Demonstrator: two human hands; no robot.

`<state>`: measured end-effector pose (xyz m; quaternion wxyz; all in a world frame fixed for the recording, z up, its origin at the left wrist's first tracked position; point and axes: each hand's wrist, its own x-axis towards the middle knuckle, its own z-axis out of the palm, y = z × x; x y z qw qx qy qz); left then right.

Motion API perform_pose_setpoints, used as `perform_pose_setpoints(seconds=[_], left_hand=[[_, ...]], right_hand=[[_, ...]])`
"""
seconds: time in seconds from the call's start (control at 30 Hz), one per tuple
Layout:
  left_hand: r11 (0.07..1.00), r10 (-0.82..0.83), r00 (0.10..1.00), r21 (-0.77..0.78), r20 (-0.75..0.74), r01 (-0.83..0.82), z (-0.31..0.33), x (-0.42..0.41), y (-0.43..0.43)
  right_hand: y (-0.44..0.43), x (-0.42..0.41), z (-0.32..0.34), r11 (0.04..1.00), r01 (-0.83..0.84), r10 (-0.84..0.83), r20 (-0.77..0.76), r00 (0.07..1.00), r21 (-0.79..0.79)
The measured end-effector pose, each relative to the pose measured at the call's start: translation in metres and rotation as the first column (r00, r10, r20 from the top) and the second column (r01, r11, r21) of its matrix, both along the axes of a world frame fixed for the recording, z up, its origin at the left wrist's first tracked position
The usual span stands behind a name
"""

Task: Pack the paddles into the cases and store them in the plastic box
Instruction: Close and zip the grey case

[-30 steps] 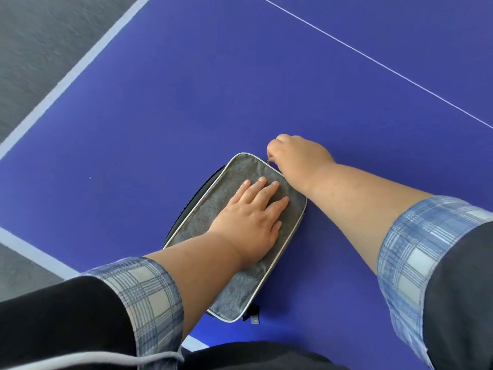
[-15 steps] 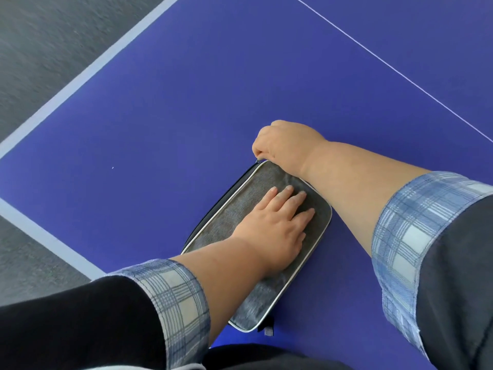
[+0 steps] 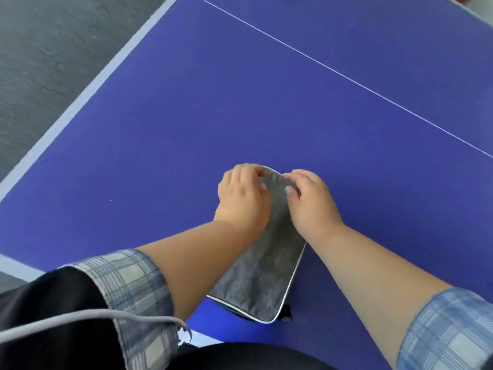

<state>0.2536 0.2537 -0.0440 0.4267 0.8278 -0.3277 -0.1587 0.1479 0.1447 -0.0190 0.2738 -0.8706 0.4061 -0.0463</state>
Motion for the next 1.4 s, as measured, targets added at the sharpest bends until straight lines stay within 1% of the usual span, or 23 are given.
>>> perform_pose_setpoints(seconds=[0.03, 0.07, 0.1, 0.13, 0.17, 0.2, 0.23, 0.3, 0.37, 0.47, 0.5, 0.6, 0.67, 0.73, 0.83, 0.93, 1.07, 1.23, 1.27, 1.4], left_hand=[[0.994, -0.014, 0.998, 0.105, -0.057, 0.020, -0.001, 0.023, -0.002], [0.969, -0.061, 0.994, 0.235, -0.091, 0.081, -0.003, 0.046, -0.004], [0.910, -0.146, 0.984, 0.375, -0.105, 0.175, -0.004, 0.067, -0.007], [0.825, -0.251, 0.962, 0.496, -0.106, 0.270, -0.005, 0.083, -0.008], [0.744, -0.349, 0.931, 0.571, -0.109, 0.346, -0.007, 0.093, -0.011], [0.691, -0.423, 0.900, 0.605, -0.107, 0.397, -0.009, 0.098, -0.015], [0.662, -0.479, 0.873, 0.615, -0.094, 0.429, -0.010, 0.101, -0.020], [0.634, -0.561, 0.827, 0.626, -0.032, 0.454, -0.009, 0.103, -0.032], [0.618, -0.613, 0.788, 0.653, 0.053, 0.437, -0.004, 0.105, -0.037], [0.580, -0.687, 0.716, 0.688, 0.124, 0.437, -0.014, 0.107, -0.029], [0.596, -0.685, 0.717, 0.667, 0.132, 0.447, -0.019, 0.106, -0.024], [0.692, -0.612, 0.789, 0.522, 0.056, 0.499, -0.023, 0.104, -0.017], [0.665, -0.652, 0.758, 0.490, 0.012, 0.564, -0.022, 0.106, -0.020], [0.642, -0.681, 0.733, 0.481, -0.002, 0.598, -0.021, 0.108, -0.023], [0.691, -0.621, 0.784, 0.464, -0.010, 0.554, -0.021, 0.109, -0.025], [0.708, -0.591, 0.807, 0.493, 0.021, 0.506, -0.020, 0.103, -0.025], [0.662, -0.600, 0.798, 0.593, 0.055, 0.457, -0.021, 0.102, -0.026], [0.654, -0.671, 0.711, 0.620, 0.212, 0.432, -0.029, 0.104, -0.014], [0.652, -0.673, 0.705, 0.629, 0.222, 0.424, -0.030, 0.104, -0.011], [0.647, -0.642, 0.748, 0.643, 0.168, 0.410, -0.026, 0.099, 0.013]], right_hand=[[0.010, -0.001, -0.003, 0.995, -0.094, 0.094, -0.009, 0.996, -0.026], [0.020, 0.000, -0.007, 0.982, -0.188, 0.185, -0.064, 0.981, -0.032], [0.029, 0.000, -0.011, 0.963, -0.267, 0.262, -0.159, 0.952, -0.017], [0.036, 0.000, -0.016, 0.945, -0.328, 0.314, -0.273, 0.909, -0.004], [0.042, -0.002, -0.022, 0.929, -0.370, 0.338, -0.378, 0.862, -0.014], [0.045, -0.003, -0.027, 0.916, -0.398, 0.338, -0.449, 0.827, -0.043], [0.047, -0.005, -0.031, 0.905, -0.417, 0.330, -0.483, 0.811, -0.081], [0.048, -0.006, -0.036, 0.891, -0.434, 0.315, -0.509, 0.801, -0.131], [0.048, -0.003, -0.034, 0.884, -0.441, 0.304, -0.529, 0.792, -0.153], [0.051, -0.003, -0.034, 0.882, -0.443, 0.291, -0.554, 0.780, -0.159], [0.052, -0.003, -0.034, 0.882, -0.443, 0.291, -0.555, 0.779, -0.160], [0.052, -0.002, -0.033, 0.880, -0.447, 0.292, -0.559, 0.776, -0.161], [0.052, -0.002, -0.033, 0.881, -0.444, 0.290, -0.552, 0.781, -0.165], [0.052, -0.002, -0.035, 0.881, -0.441, 0.287, -0.547, 0.786, -0.171], [0.052, -0.002, -0.036, 0.878, -0.442, 0.285, -0.539, 0.793, -0.186], [0.051, -0.002, -0.037, 0.871, -0.449, 0.283, -0.541, 0.792, -0.201], [0.050, -0.003, -0.039, 0.870, -0.444, 0.275, -0.534, 0.799, -0.216], [0.052, -0.003, -0.040, 0.869, -0.439, 0.260, -0.544, 0.797, -0.227], [0.052, -0.004, -0.040, 0.869, -0.437, 0.257, -0.546, 0.798, -0.230], [0.050, -0.005, -0.041, 0.873, -0.429, 0.246, -0.551, 0.798, -0.231]])
